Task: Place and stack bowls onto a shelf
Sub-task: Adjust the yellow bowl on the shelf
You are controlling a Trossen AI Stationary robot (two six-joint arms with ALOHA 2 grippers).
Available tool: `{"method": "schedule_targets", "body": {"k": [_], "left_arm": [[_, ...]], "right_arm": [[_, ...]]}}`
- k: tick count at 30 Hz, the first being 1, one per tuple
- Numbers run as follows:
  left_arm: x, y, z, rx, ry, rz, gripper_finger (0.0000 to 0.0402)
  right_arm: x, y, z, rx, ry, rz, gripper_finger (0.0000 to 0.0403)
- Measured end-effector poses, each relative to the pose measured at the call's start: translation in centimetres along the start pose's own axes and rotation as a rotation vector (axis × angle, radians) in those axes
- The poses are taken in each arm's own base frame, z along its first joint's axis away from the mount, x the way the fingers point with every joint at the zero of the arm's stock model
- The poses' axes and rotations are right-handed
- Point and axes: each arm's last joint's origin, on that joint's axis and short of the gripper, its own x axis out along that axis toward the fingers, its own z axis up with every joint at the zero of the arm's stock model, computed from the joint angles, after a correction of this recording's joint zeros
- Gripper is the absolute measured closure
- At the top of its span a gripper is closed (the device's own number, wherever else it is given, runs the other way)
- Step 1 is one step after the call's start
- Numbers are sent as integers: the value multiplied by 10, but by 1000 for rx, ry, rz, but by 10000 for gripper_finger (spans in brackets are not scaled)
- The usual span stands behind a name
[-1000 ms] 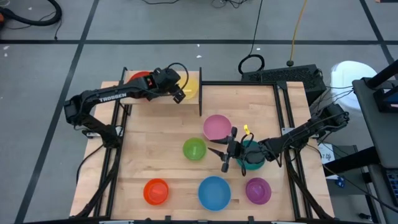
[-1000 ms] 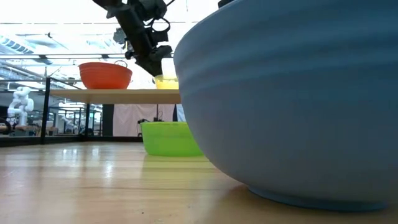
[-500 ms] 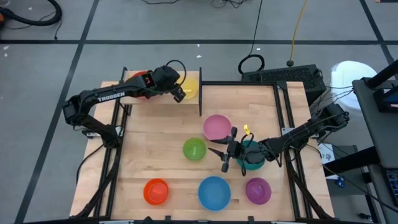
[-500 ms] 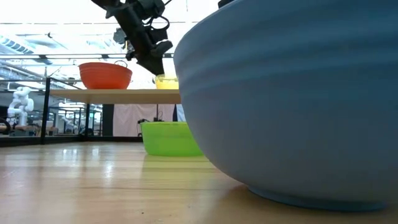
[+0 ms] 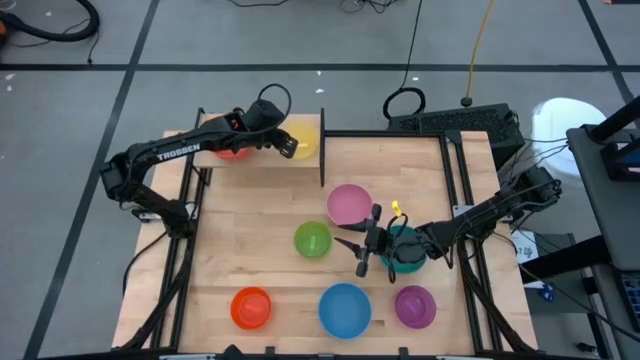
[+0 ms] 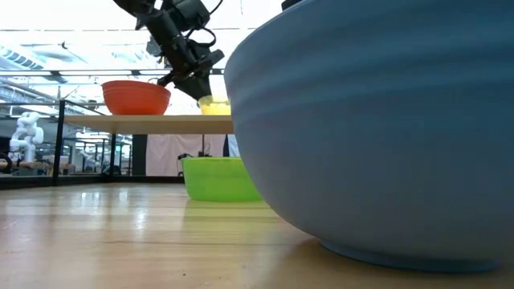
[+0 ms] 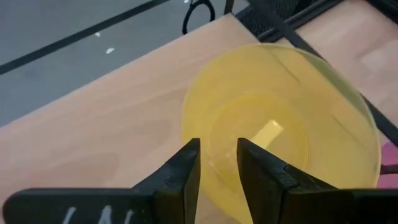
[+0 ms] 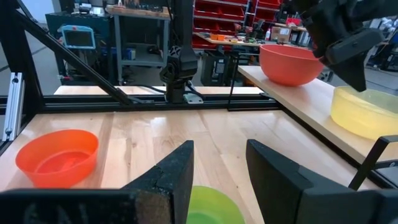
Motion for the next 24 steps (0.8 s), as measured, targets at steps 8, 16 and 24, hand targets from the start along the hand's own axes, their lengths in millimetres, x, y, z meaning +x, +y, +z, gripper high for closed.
{"method": "schedule_targets", "body": {"k": [8,16,24], "left_arm": [[0,4,-1,2,13,42,241],[0,5,-2,6,6,91,229],[-4,-11,1,68,-46,19,229]], "right_arm": [[0,0,0,-30,0,2,264],[0,0,0,-30,0,2,264],[0,0,0,-30,0,2,264]]}}
